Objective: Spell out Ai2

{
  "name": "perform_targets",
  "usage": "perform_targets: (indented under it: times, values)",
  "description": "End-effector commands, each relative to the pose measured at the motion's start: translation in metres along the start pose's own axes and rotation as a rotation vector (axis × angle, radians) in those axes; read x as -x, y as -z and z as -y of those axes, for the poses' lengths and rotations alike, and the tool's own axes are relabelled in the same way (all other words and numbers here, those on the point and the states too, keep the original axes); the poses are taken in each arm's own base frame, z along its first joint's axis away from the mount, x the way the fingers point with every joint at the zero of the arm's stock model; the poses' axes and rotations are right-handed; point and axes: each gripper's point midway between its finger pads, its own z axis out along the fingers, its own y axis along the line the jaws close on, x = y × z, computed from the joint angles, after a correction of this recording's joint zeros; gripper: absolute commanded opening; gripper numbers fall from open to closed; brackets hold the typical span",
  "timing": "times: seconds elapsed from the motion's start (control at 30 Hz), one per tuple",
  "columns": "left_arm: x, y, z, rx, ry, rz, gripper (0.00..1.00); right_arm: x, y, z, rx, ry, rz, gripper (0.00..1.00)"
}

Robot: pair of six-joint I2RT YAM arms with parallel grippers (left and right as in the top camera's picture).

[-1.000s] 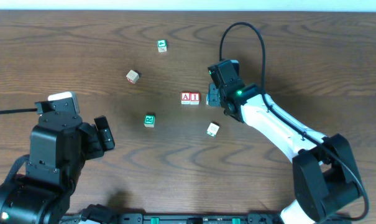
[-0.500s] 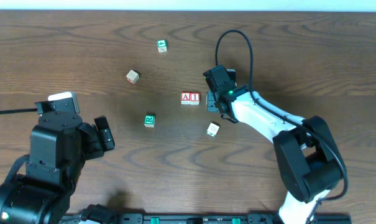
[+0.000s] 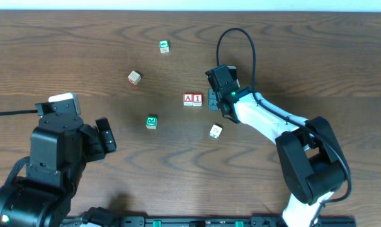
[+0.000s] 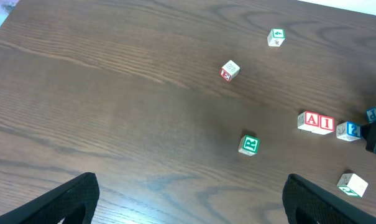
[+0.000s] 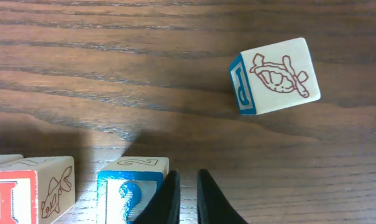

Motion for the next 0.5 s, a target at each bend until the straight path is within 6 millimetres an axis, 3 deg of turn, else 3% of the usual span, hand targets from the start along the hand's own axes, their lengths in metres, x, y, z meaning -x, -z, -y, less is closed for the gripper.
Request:
perform_targets:
  times: [0.0,0.47]
  values:
    - [0.0043,0.003,-0.0033,0.014,0.014,0.015,0.95,-0.0001,-0.0027,0.0001,-0.001,0.006,-0.004,0.14]
    - [0.0043,0.003,-0.0032,0.014,0.014,0.015,0.95,0.0036,-0.0026,-0.0043,0.019,0.001,0.01,0.22]
